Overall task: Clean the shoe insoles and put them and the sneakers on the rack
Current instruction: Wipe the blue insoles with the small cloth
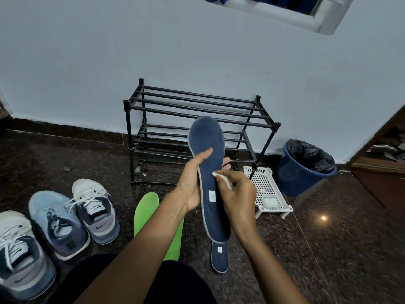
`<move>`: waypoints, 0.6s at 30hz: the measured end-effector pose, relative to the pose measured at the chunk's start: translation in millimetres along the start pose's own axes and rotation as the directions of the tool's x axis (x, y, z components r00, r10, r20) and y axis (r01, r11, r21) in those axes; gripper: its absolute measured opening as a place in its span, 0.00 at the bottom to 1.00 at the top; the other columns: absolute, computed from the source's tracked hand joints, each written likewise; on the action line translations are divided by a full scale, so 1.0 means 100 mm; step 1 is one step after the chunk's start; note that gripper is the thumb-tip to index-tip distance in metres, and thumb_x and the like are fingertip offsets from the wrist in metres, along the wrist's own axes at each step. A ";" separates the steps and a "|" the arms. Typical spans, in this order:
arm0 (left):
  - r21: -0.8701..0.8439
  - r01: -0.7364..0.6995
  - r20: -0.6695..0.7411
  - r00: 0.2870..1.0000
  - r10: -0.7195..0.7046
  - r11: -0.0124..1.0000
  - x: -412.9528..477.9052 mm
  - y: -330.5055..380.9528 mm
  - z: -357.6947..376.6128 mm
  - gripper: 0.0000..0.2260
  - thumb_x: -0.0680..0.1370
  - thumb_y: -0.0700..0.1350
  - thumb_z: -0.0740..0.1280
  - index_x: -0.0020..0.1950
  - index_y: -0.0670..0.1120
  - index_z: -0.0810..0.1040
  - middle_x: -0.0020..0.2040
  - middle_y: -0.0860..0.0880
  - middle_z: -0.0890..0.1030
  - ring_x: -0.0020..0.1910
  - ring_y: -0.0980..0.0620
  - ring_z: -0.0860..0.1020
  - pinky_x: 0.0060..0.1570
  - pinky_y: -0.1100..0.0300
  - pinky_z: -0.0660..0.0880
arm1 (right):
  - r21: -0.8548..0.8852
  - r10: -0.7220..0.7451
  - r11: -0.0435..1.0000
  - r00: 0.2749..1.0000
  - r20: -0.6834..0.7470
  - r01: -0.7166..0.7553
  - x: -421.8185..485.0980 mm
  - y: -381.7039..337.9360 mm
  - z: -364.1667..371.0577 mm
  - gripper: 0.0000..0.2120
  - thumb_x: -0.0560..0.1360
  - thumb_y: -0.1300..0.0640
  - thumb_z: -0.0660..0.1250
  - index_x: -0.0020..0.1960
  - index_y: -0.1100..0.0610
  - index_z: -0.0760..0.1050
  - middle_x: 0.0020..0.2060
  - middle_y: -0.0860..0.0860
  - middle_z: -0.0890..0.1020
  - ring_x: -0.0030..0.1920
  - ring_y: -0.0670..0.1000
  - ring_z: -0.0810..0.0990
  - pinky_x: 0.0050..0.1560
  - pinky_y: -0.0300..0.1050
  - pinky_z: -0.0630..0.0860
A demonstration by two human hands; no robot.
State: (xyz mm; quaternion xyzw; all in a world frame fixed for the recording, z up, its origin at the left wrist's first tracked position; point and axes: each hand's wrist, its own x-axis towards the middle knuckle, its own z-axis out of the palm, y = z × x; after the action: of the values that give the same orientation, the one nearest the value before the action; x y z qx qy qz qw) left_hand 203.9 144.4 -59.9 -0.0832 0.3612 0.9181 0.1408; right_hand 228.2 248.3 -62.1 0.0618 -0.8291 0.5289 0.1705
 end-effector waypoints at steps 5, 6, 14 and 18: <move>-0.033 0.033 0.007 0.999 -0.033 0.999 0.04 -0.04 -0.06 0.25 0.81 0.56 0.53 0.57 0.37 0.77 0.56 0.40 0.81 0.56 0.48 0.79 0.57 0.54 0.73 | -0.252 -0.129 0.958 0.990 0.050 0.138 -0.07 0.01 0.02 0.07 0.74 0.61 0.65 0.50 0.54 0.80 0.46 0.48 0.79 0.48 0.47 0.76 0.47 0.39 0.72; -0.046 0.034 0.007 0.999 -0.034 0.998 0.05 -0.05 -0.07 0.27 0.81 0.58 0.51 0.58 0.37 0.76 0.55 0.40 0.81 0.56 0.48 0.80 0.56 0.54 0.73 | -0.316 -0.178 0.929 0.982 0.065 0.190 -0.11 0.02 0.02 0.08 0.75 0.61 0.65 0.51 0.54 0.80 0.46 0.48 0.79 0.48 0.48 0.75 0.45 0.41 0.72; 0.085 -0.005 -0.069 0.998 0.011 0.996 0.03 -0.11 -0.05 0.22 0.81 0.57 0.53 0.49 0.42 0.79 0.38 0.46 0.84 0.34 0.51 0.82 0.39 0.58 0.76 | -0.338 -0.219 0.915 0.975 0.037 0.219 0.23 0.08 -0.01 0.07 0.75 0.65 0.62 0.49 0.61 0.79 0.44 0.52 0.75 0.47 0.53 0.75 0.47 0.39 0.70; 0.030 -0.027 -0.106 0.994 0.030 0.999 0.03 -0.08 -0.08 0.26 0.81 0.58 0.52 0.60 0.39 0.77 0.53 0.42 0.83 0.52 0.46 0.81 0.53 0.54 0.76 | -0.321 -0.246 0.908 0.962 0.117 0.271 0.10 0.06 0.06 0.07 0.75 0.66 0.62 0.50 0.62 0.79 0.43 0.50 0.73 0.47 0.52 0.74 0.47 0.36 0.67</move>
State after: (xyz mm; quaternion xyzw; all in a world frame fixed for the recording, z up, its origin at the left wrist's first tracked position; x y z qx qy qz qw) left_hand 203.9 145.5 -71.8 -0.1250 0.3823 0.9090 0.1096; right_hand 215.6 246.6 -65.5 0.1605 -0.8969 0.3507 0.2162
